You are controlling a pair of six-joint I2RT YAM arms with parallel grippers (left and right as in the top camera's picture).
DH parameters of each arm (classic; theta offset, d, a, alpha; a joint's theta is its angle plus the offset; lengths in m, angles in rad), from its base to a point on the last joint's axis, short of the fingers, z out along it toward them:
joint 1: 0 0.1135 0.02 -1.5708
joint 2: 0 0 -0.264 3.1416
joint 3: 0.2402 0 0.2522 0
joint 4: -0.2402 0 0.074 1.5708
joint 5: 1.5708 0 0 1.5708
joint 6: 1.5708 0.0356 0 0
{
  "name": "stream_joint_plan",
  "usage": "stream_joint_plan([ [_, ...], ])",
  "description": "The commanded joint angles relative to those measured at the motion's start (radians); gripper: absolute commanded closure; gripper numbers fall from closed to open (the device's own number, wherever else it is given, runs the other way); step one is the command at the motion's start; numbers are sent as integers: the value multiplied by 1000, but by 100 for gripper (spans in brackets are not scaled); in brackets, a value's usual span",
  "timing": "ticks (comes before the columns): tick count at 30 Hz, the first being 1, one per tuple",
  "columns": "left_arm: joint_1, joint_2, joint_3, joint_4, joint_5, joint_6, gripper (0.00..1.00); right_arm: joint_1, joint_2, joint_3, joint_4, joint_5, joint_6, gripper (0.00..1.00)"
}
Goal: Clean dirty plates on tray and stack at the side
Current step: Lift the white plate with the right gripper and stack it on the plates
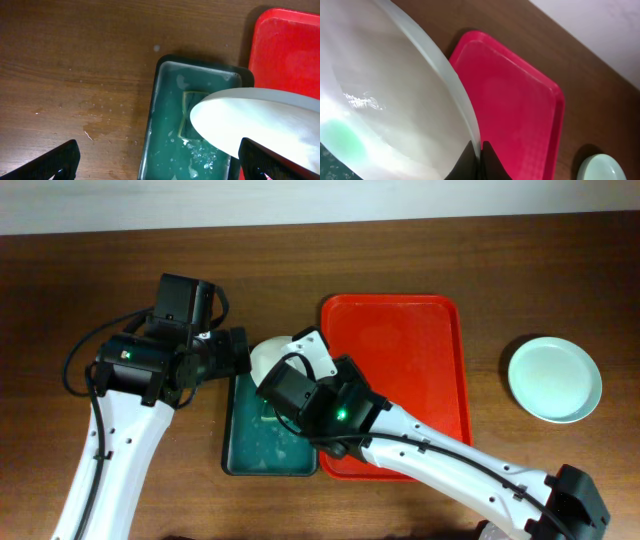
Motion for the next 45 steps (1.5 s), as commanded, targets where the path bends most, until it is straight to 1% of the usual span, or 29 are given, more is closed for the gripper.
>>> stream_joint_plan([
  [1,4,-8,14,-1,-11,5,0,30,-22,11,3,124,20,96],
  [8,4,-8,14,-1,-11,5,1,87,-23,11,3,237,20,96],
  [27,4,-8,14,-1,-11,5,1,93,-23,11,3,240,20,96],
  [28,4,-8,14,-1,-11,5,1,93,-23,11,2,255,20,96],
  [30,4,-8,14,-1,-11,5,1,91,-23,11,10,367,20,96],
  [39,4,-8,14,-1,-11,5,0,92,-23,11,0,362,20,96],
  [41,4,-8,14,-1,-11,5,1,92,-23,11,0,332,21,96],
  [42,4,-8,14,-1,-11,5,1,82,-23,10,-2,285,47,96],
  [44,4,-8,14,-1,-11,5,1,4,-16,10,-38,115,207,96],
  [45,4,-8,14,-1,-11,5,1,-53,-16,10,-43,-18,248,96],
])
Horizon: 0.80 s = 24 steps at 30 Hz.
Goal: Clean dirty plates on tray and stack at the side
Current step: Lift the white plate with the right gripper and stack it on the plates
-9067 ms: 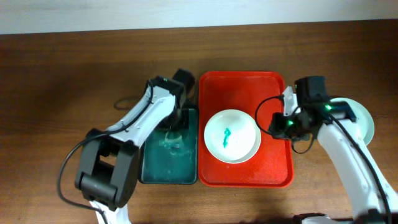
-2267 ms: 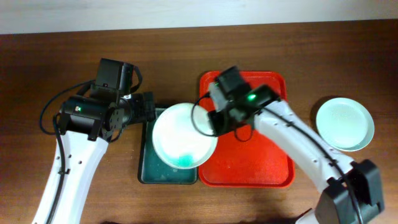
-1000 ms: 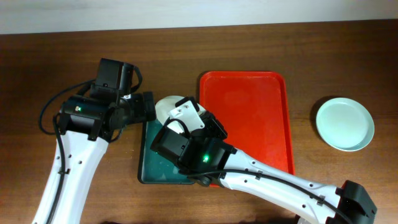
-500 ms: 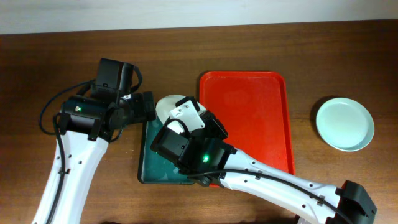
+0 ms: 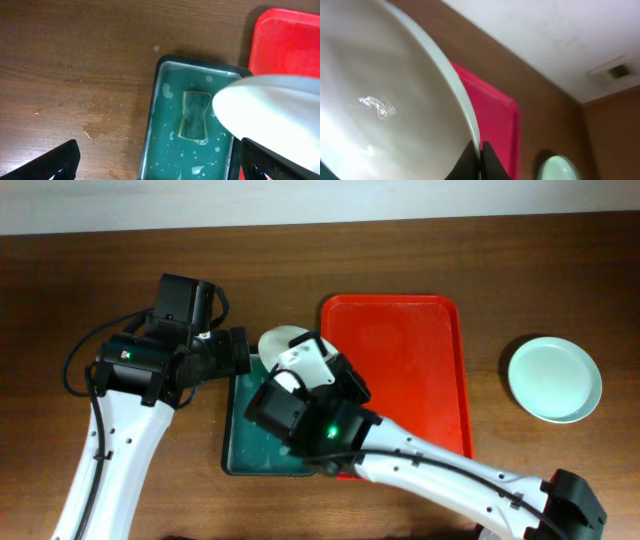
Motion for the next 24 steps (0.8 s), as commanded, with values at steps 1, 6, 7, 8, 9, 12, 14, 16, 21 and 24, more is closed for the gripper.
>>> stream_joint_plan([
  [1,4,-8,14,-1,-11,5,1,-179,-16,10,-9,-411,174,96],
  [6,4,-8,14,-1,-11,5,1,-700,-17,12,-29,-1453,25,96],
  [7,4,-8,14,-1,-11,5,1,-834,-17,12,-38,-1590,8,96],
  [8,4,-8,14,-1,-11,5,1,-957,-17,12,-48,-1641,8,96],
  [9,4,-8,14,-1,-11,5,0,-1062,-17,12,-56,-1640,8,96],
  [12,4,-8,14,-1,-11,5,1,-1384,-16,11,-95,-1551,10,96],
  [14,4,-8,14,-1,-11,5,1,-1556,-16,11,-134,-1428,10,96],
  [16,4,-8,14,-1,-11,5,1,-1720,-15,8,-142,-1267,15,96],
  [21,4,-8,14,-1,-11,5,1,-1913,45,-56,-105,-1096,100,96],
  [24,4,-8,14,-1,-11,5,1,-1902,110,-124,-54,-1100,100,96],
])
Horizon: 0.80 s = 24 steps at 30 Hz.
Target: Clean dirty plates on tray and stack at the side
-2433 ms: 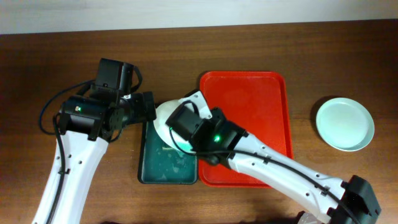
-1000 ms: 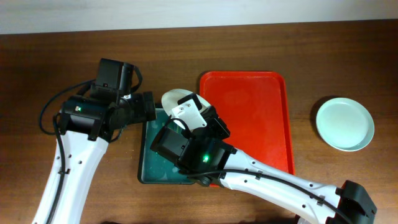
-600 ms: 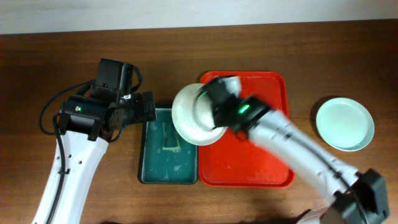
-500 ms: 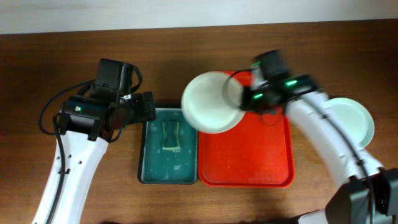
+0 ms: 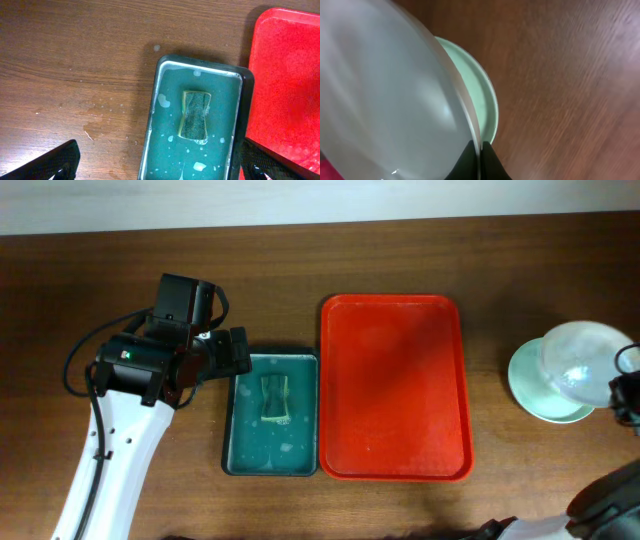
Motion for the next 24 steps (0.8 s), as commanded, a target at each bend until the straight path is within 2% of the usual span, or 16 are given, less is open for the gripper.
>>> stream_joint_plan([
  [1,4,-8,14,0,-11,5,0,23,66,-65,16,19,15,96],
  [3,4,-8,14,0,-11,5,0,48,76,-79,16,18,0,95],
  [4,4,-8,14,0,-11,5,1,63,72,-76,21,-30,-43,60],
  [5,4,-8,14,0,-11,5,1,73,64,-66,19,-90,-85,44],
  [9,4,-8,14,0,-11,5,1,121,-68,-32,-34,-262,-145,40],
  [12,4,-8,14,0,-11,5,1,220,-291,-31,-107,-369,-228,39],
  [16,4,-8,14,0,-11,5,1,524,-622,-31,-216,-382,-375,39],
  [19,4,-8,14,0,-11,5,1,786,-785,-32,-241,-374,-413,36],
  [20,4,-8,14,0,-11,5,1,873,-835,-32,-240,-364,-412,28],
  [21,4,-8,14,0,-11,5,0,930,-867,-32,-240,-346,-412,1],
  [24,4,-8,14,0,-11,5,1,1023,-908,-32,-262,-331,-412,2],
])
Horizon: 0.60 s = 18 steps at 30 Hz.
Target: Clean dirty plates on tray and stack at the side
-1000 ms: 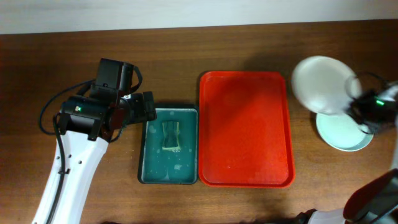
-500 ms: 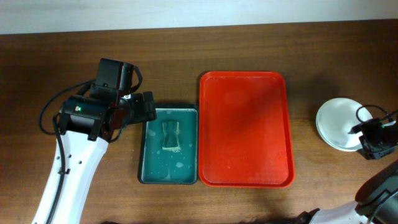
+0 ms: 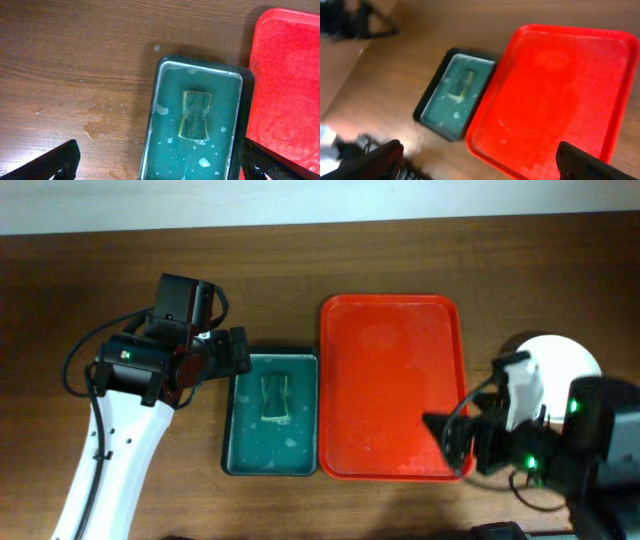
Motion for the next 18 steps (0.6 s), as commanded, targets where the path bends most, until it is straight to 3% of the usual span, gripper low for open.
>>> stream_joint_plan([
  [1,4,-8,14,0,-11,5,1,60,-14,6,-13,25,-15,2],
  [8,4,-8,14,0,-11,5,1,69,-14,5,10,56,-27,2],
  [11,4,-8,14,0,-11,5,1,78,-74,-42,236,69,-198,2],
  [15,4,-8,14,0,-11,5,0,78,-283,-303,476,70,-261,2],
  [18,4,-8,14,0,-11,5,1,77,-454,-506,539,137,-261,2],
])
